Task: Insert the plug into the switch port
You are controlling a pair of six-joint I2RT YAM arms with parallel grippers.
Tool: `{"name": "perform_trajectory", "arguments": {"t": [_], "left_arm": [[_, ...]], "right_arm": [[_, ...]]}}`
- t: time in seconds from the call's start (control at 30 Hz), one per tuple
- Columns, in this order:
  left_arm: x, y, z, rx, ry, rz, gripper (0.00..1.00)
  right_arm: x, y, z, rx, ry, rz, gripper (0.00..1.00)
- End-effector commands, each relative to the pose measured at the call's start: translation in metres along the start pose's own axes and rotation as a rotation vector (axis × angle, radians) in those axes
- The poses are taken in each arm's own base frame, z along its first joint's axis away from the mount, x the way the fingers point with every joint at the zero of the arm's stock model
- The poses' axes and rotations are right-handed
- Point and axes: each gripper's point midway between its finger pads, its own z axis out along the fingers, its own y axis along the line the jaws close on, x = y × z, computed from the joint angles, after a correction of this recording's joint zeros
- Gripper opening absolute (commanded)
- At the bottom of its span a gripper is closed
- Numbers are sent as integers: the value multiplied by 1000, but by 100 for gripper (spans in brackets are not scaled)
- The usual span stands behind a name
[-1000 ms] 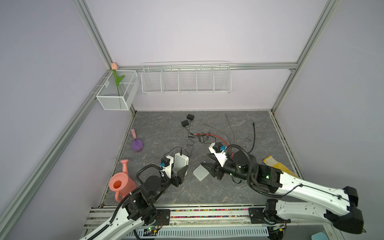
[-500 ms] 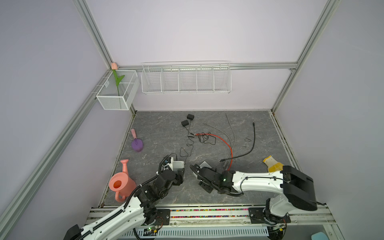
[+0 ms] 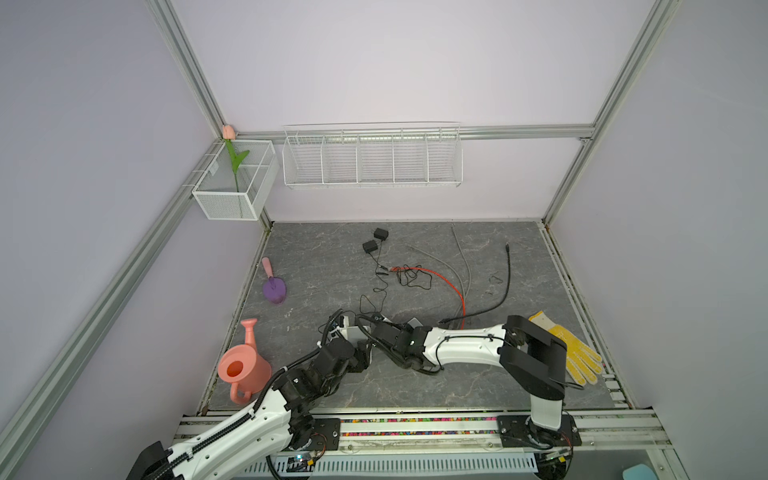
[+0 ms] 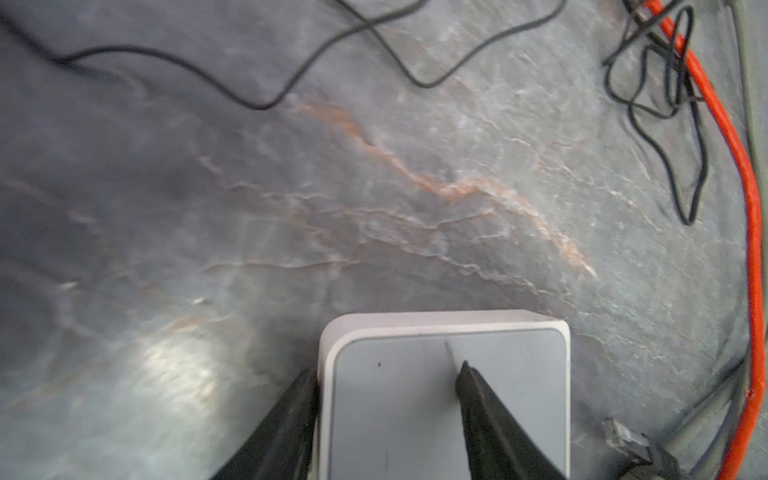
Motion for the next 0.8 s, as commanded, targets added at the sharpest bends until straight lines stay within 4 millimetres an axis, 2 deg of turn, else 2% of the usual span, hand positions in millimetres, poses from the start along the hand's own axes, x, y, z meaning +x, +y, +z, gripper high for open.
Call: {"name": "perform_trajectory", "arguments": {"t": [0.0, 0.1, 0.2, 0.23, 0.3, 0.4, 0.57, 0.7, 0.77], "left_arm": [[-1, -9, 4, 24, 17, -7, 0], [6, -16, 12, 34, 70, 23, 0], [11, -25, 19, 55, 119, 39, 0], [13, -28, 21, 58, 137, 48, 0], [16, -30, 26, 54, 167, 70, 0], [18, -33, 33, 43, 196, 97, 0], [23, -39, 49, 10, 273, 162, 0], [29, -37, 64, -73, 375, 223, 0], [29, -37, 71, -116, 422, 253, 0]], "right_arm": [[22, -39, 28, 59, 97, -7, 54], [3, -70, 44, 52, 87, 22, 52], [-19, -111, 54, 55, 98, 79, 50], [-29, -122, 51, 55, 88, 93, 49], [-48, -129, 32, 45, 26, 90, 49], [-58, -126, 5, -15, -51, 125, 52], [-39, -122, -29, -98, -90, 142, 53], [-21, -122, -63, -160, -208, 40, 52], [-10, -128, -75, -152, -264, -20, 55]]}}
